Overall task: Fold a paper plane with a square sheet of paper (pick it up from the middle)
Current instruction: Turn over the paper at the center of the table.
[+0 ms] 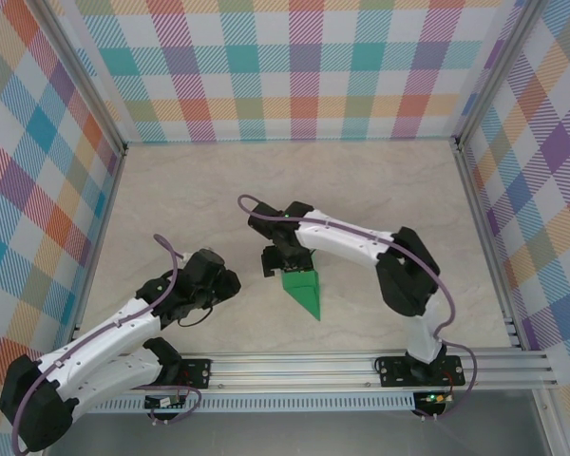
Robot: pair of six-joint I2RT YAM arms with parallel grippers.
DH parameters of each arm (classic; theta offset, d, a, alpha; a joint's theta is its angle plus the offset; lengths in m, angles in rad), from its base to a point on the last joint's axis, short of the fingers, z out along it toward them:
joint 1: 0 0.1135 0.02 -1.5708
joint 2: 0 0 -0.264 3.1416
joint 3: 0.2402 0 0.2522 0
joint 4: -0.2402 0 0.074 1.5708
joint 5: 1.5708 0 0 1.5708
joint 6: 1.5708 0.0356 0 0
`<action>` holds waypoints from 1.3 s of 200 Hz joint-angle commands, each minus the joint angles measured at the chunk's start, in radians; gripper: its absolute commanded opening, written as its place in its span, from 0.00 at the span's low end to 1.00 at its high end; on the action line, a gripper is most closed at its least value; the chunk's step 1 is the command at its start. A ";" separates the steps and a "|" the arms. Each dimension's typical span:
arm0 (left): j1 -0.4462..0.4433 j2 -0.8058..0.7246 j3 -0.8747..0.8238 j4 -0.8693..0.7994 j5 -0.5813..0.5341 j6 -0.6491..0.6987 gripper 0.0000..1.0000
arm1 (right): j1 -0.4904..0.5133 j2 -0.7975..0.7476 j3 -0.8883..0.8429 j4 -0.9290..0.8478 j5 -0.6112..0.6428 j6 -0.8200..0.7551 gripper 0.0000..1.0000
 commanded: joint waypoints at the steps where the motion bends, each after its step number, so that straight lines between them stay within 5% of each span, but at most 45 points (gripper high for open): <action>1: 0.015 0.013 -0.015 0.034 0.032 0.018 0.42 | 0.000 -0.131 -0.099 0.099 -0.023 -0.004 0.73; 33: 0.015 0.034 -0.014 0.061 0.066 0.022 0.43 | -0.088 -0.345 -0.384 0.328 -0.144 0.034 0.51; 65: 0.015 0.071 -0.010 0.109 0.133 0.040 0.43 | -0.243 -0.510 -0.669 0.540 -0.351 0.068 0.18; 95: 0.015 0.123 -0.007 0.167 0.197 0.044 0.43 | -0.317 -0.589 -0.790 0.605 -0.486 0.044 0.11; 130: 0.015 0.200 0.011 0.240 0.264 0.044 0.43 | -0.317 -0.573 -0.821 0.653 -0.580 0.018 0.10; 203: 0.015 0.257 0.043 0.249 0.294 0.049 0.43 | -0.309 -0.474 -0.805 0.679 -0.564 0.045 0.11; 260: 0.015 0.253 0.036 0.251 0.313 0.035 0.44 | -0.302 -0.399 -0.663 0.488 -0.514 0.072 0.13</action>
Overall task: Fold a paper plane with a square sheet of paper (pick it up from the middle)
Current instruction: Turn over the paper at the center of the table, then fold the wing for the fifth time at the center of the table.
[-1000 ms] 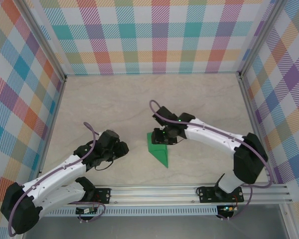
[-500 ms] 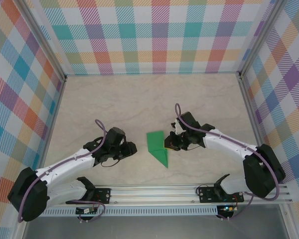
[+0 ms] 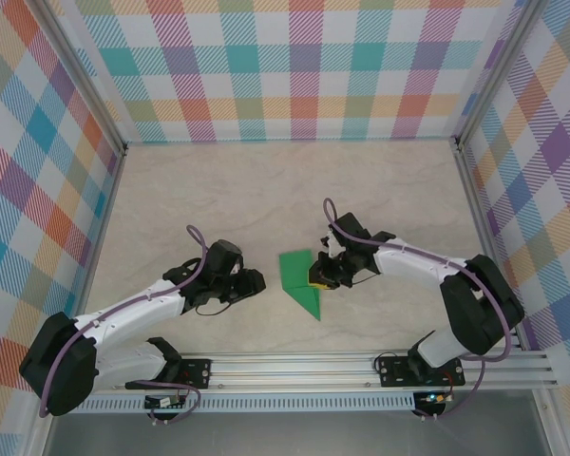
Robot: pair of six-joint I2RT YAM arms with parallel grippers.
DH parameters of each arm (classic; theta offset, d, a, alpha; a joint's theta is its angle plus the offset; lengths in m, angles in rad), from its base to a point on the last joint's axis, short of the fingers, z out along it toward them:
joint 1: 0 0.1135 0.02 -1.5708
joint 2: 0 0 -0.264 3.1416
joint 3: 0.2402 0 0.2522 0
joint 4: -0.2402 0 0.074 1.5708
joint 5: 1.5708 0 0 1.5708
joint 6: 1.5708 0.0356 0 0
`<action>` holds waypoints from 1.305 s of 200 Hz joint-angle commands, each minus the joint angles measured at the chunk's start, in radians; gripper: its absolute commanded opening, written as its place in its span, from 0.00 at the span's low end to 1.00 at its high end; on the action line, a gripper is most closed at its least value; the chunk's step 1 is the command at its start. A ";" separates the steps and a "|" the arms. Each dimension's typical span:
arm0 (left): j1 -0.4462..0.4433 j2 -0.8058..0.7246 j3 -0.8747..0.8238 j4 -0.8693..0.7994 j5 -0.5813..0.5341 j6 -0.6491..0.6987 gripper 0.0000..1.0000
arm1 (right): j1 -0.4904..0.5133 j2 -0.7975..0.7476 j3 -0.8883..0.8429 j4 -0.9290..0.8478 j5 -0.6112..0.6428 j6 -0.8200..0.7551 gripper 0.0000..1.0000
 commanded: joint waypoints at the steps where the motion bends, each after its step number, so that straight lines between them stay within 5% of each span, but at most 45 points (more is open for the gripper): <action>1: 0.014 -0.005 0.017 0.012 0.026 -0.006 0.44 | 0.009 0.013 0.086 -0.108 0.029 0.026 0.13; 150: 0.011 0.002 0.033 0.014 0.085 -0.033 0.45 | 0.014 -0.079 0.129 -0.186 0.015 0.049 0.13; 185: 0.011 -0.013 0.016 0.017 0.105 -0.026 0.46 | 0.029 -0.211 -0.008 -0.039 -0.004 0.047 0.11; 261: 0.003 -0.023 0.026 0.085 0.082 0.004 0.50 | 0.055 -0.273 -0.088 -0.035 0.048 0.015 0.06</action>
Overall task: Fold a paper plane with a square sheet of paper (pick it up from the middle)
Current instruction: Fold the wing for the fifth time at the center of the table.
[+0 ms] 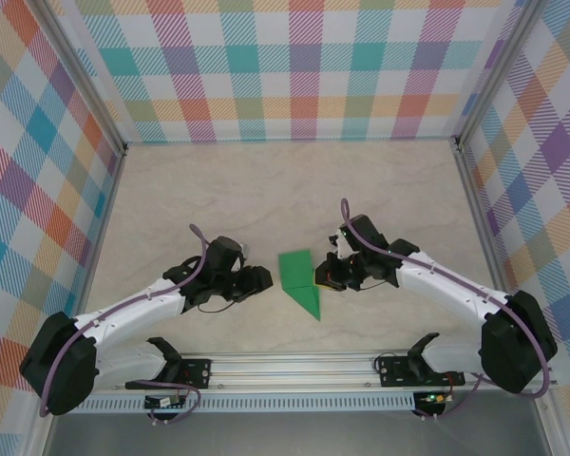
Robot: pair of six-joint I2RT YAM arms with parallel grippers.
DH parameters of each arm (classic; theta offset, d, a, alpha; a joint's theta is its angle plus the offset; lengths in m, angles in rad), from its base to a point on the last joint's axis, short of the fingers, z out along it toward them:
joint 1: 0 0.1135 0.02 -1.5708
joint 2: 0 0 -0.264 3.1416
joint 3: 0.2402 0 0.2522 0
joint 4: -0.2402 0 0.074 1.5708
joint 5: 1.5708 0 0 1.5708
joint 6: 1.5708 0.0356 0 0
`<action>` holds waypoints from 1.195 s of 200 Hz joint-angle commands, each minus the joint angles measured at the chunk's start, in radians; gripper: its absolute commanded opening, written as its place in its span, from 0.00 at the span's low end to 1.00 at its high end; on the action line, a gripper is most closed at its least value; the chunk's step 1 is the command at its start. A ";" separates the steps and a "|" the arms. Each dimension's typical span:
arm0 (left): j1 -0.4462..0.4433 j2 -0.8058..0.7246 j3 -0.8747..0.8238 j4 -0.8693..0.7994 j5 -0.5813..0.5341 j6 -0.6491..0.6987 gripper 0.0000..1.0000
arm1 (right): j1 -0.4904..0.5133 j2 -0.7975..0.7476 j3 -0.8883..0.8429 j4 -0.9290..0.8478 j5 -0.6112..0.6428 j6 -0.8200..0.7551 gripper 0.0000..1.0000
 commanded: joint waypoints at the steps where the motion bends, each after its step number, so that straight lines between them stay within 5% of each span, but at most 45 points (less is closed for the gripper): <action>1: 0.003 -0.025 0.014 0.019 -0.022 0.024 0.50 | 0.021 -0.014 -0.031 0.025 0.022 -0.027 0.06; 103: -0.029 -0.052 -0.028 0.085 -0.166 -0.072 0.54 | 0.042 0.187 -0.156 0.361 0.029 0.038 0.08; 159: -0.060 -0.114 -0.087 0.152 -0.230 -0.147 0.56 | 0.041 0.204 -0.047 0.166 0.210 -0.010 0.09; 239: -0.159 0.082 -0.083 0.313 -0.260 -0.152 0.57 | 0.000 0.317 -0.131 0.272 0.173 -0.004 0.10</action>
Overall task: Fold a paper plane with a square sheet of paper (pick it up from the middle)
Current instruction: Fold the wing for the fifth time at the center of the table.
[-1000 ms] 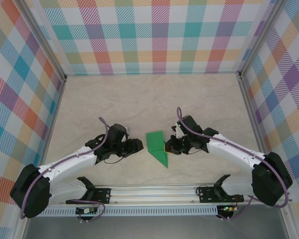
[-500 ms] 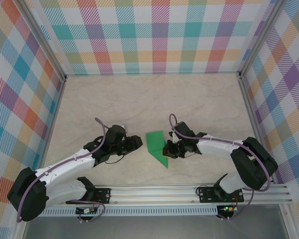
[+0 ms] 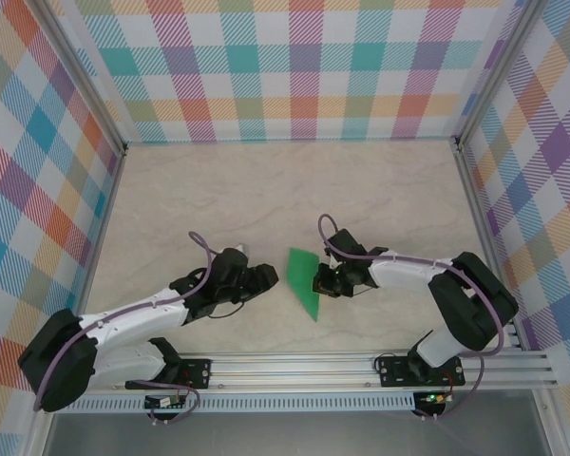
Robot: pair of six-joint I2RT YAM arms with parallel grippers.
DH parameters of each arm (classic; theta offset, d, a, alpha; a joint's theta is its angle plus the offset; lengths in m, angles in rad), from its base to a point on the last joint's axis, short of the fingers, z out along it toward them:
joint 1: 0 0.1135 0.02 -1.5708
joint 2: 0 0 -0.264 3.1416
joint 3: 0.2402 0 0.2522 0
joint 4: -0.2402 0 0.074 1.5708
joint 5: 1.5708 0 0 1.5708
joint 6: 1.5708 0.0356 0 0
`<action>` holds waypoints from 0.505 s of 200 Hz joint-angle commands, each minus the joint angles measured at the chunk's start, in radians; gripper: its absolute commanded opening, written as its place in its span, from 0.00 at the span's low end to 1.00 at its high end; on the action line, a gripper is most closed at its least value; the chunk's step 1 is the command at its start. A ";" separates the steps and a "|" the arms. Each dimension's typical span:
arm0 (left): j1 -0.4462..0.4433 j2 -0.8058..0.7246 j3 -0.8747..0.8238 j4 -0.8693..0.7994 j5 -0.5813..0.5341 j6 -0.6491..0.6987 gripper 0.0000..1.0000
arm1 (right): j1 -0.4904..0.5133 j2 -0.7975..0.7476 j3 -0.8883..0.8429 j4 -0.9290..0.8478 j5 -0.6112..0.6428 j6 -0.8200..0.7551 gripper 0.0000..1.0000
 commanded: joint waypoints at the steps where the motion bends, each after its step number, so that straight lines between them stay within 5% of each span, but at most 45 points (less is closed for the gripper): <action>1: -0.030 0.066 0.012 0.069 -0.030 -0.004 0.57 | -0.019 0.023 -0.034 0.023 -0.006 -0.023 0.10; 101: -0.056 0.324 0.141 0.216 0.000 -0.013 0.61 | -0.043 -0.040 -0.095 0.029 0.011 -0.020 0.13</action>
